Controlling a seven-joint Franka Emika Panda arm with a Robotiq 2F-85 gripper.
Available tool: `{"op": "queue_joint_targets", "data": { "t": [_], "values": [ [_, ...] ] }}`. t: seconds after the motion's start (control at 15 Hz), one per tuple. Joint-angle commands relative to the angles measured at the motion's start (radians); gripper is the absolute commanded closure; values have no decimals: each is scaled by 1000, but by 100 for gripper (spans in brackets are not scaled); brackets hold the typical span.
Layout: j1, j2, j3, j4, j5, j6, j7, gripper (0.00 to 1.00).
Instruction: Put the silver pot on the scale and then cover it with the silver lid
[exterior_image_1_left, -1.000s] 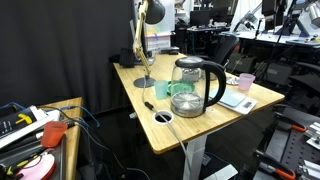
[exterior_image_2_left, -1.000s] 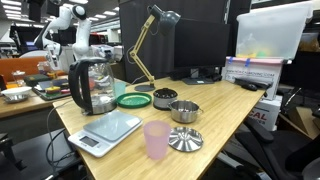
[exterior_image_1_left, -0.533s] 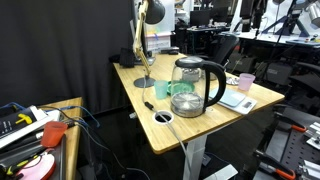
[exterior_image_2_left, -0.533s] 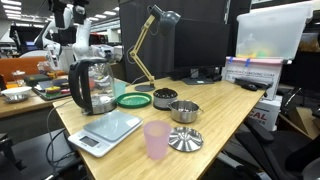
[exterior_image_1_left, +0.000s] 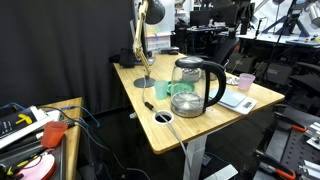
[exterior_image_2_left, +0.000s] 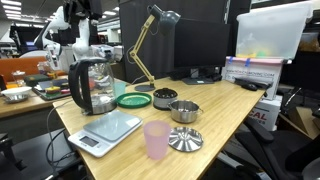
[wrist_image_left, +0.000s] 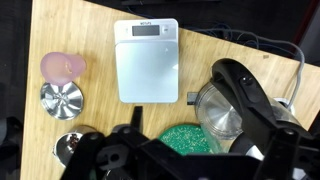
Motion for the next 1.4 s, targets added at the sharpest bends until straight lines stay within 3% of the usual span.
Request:
{"op": "queue_joint_targets", "data": {
  "t": [0.0, 1.33],
  "values": [
    [-5, -3, 5, 0, 2, -2, -2, 0],
    [2, 72, 13, 51, 15, 21, 8, 0]
  ]
}}
